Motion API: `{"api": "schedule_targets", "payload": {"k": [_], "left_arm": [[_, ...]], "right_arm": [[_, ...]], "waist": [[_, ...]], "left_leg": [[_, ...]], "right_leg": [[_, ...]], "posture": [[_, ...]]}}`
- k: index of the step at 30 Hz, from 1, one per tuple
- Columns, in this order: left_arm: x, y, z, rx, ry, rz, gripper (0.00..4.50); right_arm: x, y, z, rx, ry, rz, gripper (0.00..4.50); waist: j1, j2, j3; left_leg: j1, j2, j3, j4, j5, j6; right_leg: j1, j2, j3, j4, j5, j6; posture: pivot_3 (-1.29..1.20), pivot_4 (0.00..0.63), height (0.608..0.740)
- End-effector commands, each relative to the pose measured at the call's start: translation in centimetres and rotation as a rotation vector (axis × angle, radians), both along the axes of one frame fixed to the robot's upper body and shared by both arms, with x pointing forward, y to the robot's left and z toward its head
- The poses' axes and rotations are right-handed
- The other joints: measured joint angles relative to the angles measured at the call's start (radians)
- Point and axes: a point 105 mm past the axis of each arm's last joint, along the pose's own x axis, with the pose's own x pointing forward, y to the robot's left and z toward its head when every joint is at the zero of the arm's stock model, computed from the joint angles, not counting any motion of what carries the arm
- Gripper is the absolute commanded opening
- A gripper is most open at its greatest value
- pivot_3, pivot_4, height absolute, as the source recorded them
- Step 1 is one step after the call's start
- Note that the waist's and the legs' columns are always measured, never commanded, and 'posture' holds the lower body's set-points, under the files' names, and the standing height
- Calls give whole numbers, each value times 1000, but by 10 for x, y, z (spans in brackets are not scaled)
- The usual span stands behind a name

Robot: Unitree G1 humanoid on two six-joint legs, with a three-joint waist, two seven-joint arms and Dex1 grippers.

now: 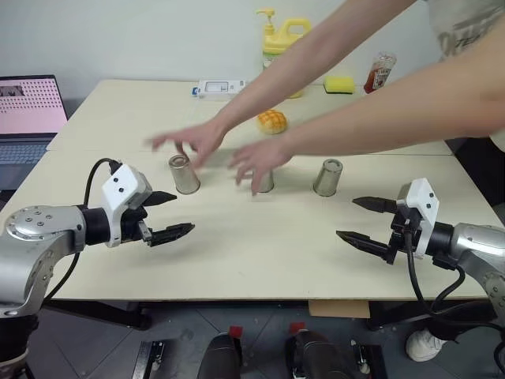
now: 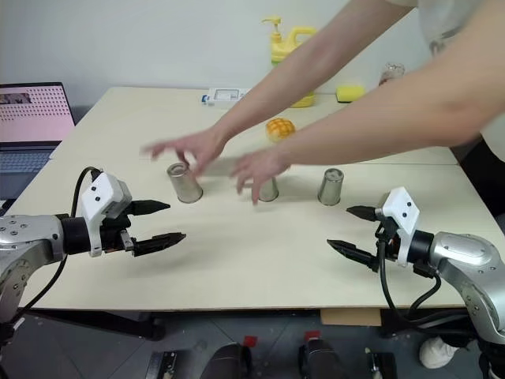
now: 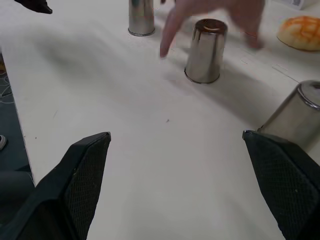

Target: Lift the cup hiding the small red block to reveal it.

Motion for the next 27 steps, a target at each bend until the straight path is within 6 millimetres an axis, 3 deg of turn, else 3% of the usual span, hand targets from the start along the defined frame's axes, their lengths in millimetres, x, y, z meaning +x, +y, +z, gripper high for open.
{"api": "schedule_targets", "payload": {"k": [1,10,15,27], "left_arm": [[18,20,12,-35,-64,133,4473],[57,47,-1,-40,-101,364,4473],[84,40,-11,-105,-83,401,4473],[130,18,-25,-78,-55,374,4473]], "right_arm": [[-5,15,16,22,-48,61,4500],[-9,36,22,36,-44,149,4500],[-9,44,26,8,-58,165,4500],[-13,52,31,-5,-49,179,4500]], "waist": [[0,0,0],[1,0,0],[4,0,0],[2,-1,0]], "left_leg": [[0,0,0,0,0,0],[0,0,0,0,0,0],[-1,-1,0,2,0,0],[-1,-2,1,1,0,0]], "right_leg": [[0,0,0,0,0,0],[0,0,0,1,0,0],[0,0,0,1,0,1],[0,1,-1,1,1,1]], "posture": [[0,150,740],[0,150,740],[0,150,740],[0,150,740]]}}
